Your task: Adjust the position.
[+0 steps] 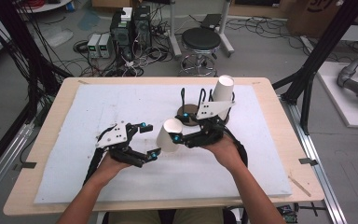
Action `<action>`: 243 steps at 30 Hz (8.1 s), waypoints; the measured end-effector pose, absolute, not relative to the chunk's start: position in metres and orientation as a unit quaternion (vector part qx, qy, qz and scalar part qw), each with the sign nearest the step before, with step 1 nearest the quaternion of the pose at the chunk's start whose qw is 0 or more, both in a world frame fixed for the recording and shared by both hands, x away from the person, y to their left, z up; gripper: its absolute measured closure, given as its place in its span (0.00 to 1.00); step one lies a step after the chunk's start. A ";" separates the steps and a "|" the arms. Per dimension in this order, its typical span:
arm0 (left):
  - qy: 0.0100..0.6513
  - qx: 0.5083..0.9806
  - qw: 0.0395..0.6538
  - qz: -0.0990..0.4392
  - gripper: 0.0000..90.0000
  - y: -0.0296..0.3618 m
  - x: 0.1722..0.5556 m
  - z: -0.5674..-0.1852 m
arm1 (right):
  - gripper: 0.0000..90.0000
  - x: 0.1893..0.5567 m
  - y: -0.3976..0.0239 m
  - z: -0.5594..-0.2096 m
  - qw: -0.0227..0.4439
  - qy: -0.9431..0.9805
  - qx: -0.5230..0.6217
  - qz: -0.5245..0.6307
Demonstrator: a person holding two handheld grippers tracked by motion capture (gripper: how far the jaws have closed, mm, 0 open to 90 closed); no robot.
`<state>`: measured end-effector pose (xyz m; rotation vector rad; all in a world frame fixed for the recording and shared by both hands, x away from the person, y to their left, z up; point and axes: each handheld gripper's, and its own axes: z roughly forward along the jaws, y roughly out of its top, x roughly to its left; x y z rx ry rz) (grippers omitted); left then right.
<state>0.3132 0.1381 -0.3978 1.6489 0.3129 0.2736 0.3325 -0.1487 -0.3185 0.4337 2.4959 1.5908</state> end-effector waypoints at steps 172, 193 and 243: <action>0.091 0.742 0.664 0.014 0.16 0.111 0.310 -0.393 | 0.38 0.326 -0.199 -0.368 -0.037 0.820 0.069 0.567; 0.074 0.742 0.667 0.014 0.27 0.112 0.308 -0.391 | 0.39 0.326 -0.193 -0.373 -0.061 0.821 0.062 0.565; 0.062 0.887 0.453 0.063 0.30 0.083 0.318 -0.352 | 0.25 0.321 -0.142 -0.345 0.089 0.946 0.001 0.311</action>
